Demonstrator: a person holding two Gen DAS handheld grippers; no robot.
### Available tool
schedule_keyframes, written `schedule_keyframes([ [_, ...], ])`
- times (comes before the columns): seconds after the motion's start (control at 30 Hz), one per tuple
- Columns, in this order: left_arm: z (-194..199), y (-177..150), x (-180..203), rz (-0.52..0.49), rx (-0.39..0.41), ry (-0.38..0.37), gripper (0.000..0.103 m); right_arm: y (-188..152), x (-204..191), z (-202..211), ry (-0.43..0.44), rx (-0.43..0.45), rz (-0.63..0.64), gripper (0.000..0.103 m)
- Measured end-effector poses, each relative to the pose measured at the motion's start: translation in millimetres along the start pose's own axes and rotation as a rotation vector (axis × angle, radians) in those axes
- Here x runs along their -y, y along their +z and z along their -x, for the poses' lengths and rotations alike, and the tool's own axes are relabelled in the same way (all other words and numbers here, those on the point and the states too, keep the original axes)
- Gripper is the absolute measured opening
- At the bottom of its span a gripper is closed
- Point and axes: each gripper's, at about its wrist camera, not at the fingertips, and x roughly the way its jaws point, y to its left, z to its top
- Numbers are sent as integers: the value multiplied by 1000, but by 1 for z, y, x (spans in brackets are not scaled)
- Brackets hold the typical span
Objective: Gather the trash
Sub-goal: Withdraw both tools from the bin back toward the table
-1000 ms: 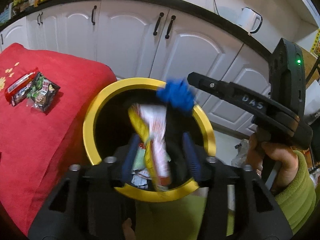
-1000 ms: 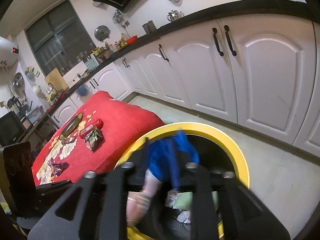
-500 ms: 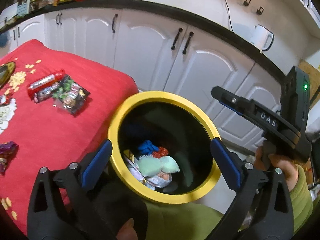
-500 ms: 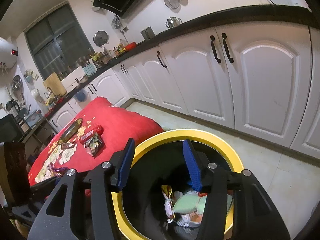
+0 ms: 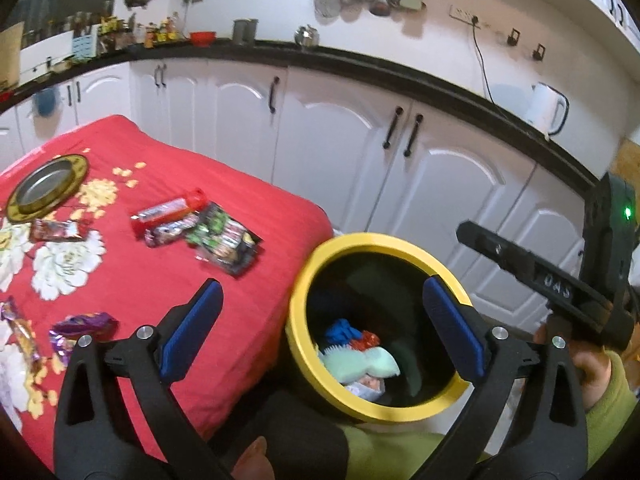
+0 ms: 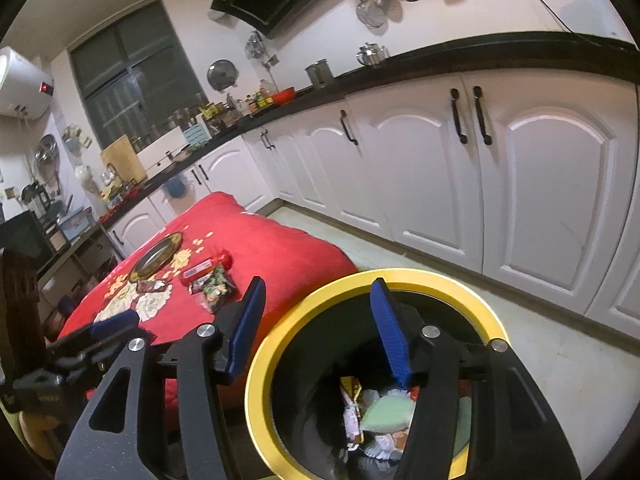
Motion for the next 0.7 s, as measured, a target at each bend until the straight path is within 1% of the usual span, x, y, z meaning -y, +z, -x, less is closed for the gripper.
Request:
schedule_keyframes([
  [0.37, 29, 9, -30, 64, 94, 45, 92, 3, -36, 1, 28, 5, 69, 57],
  [0.53, 39, 12, -47, 103, 126, 63, 92, 3, -51, 0, 53, -3, 89, 61],
  [0.7, 49, 13, -67, 147, 152, 87, 92, 2, -67, -6, 75, -21, 121, 62],
])
